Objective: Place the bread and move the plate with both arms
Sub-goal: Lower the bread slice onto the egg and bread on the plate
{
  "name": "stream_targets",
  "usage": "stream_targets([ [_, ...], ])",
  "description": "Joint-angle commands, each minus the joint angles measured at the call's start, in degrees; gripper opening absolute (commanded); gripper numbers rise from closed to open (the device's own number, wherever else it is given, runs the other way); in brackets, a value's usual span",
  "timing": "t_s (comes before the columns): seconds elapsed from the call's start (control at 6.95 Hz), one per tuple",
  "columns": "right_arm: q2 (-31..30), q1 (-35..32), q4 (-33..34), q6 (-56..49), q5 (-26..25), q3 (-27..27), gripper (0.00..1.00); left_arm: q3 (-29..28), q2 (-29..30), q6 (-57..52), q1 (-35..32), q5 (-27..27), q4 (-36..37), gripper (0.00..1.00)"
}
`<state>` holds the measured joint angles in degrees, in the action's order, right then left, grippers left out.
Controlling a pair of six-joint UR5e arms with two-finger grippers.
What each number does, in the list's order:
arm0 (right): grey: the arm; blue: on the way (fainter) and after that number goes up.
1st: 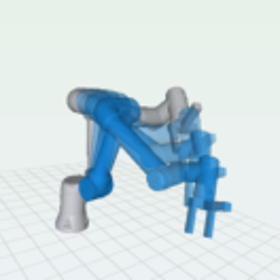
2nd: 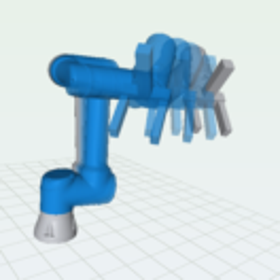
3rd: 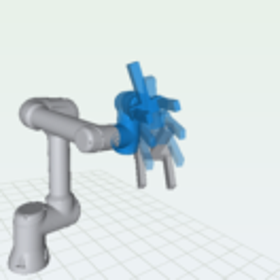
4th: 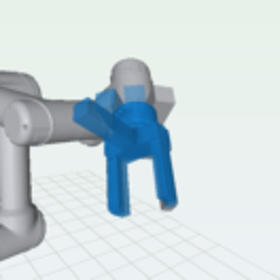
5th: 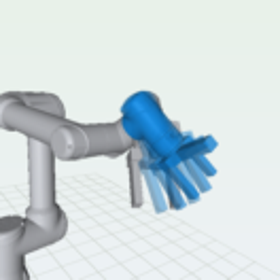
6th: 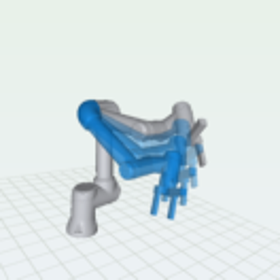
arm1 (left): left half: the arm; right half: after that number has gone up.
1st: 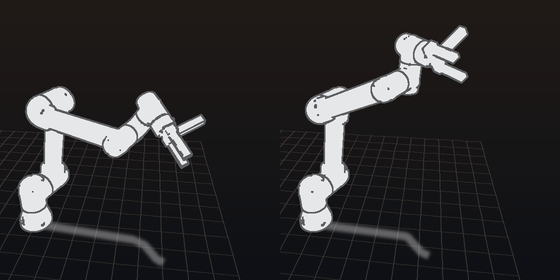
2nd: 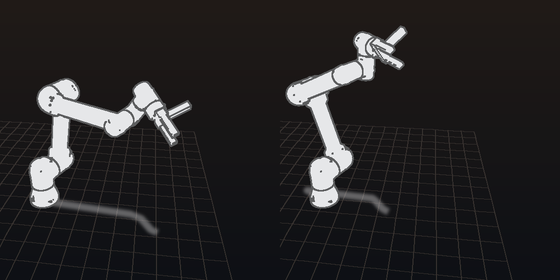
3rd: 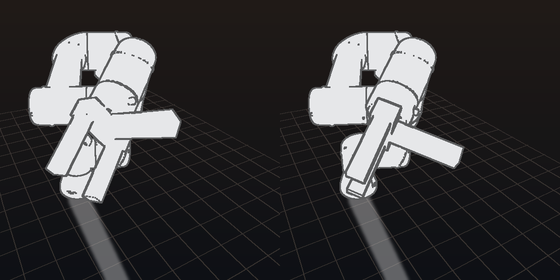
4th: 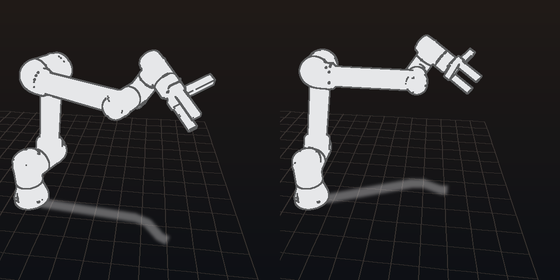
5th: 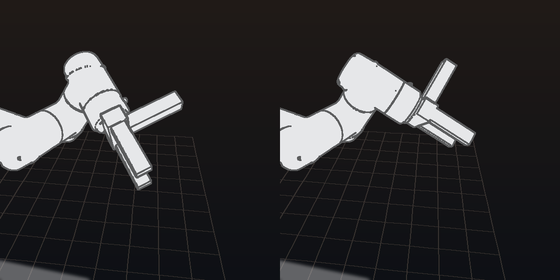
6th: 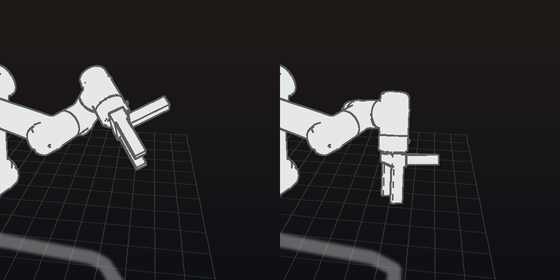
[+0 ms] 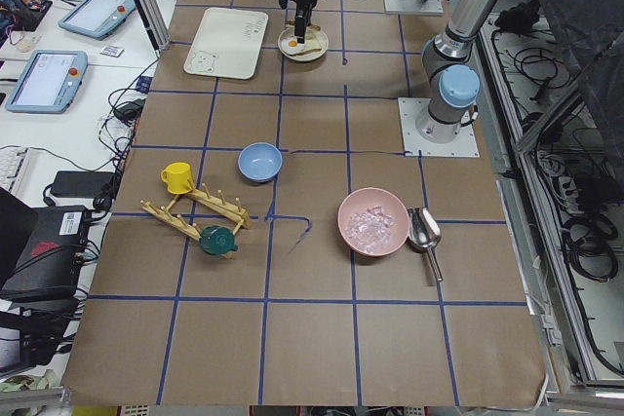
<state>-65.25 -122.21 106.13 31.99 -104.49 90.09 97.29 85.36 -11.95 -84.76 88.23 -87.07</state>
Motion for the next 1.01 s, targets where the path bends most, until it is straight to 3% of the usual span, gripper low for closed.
stream_targets([
  [0.0, 0.39, -0.04, 1.18, -0.09, -0.01, 1.13, 0.12, -0.09, -0.02, 0.0, 0.12, 0.09, 0.14, 1.0],
  [0.14, 0.21, -0.04, 7.1, 0.17, 0.16, 2.27, 0.78, 0.0, -0.02, 0.0, 0.03, 0.1, 0.05, 1.0],
  [0.29, -0.4, 0.48, 11.25, -0.43, 2.51, 2.28, 1.0, 0.0, 0.07, 0.0, 0.03, 0.1, 0.14, 1.0],
  [0.43, -3.1, 2.14, 10.86, -0.61, 12.97, 2.37, 1.0, 0.0, 0.16, 0.0, 0.03, 0.01, 0.14, 1.0],
  [0.58, -5.48, 5.81, 7.11, -2.1, 14.47, 2.37, 1.0, 0.09, 0.33, 0.0, 0.03, -0.78, 0.05, 1.0],
  [0.86, -12.41, 15.29, -3.25, -16.63, 14.57, 1.94, 1.0, 0.61, 1.56, 1.04, 0.12, -0.34, 0.14, 1.0],
])
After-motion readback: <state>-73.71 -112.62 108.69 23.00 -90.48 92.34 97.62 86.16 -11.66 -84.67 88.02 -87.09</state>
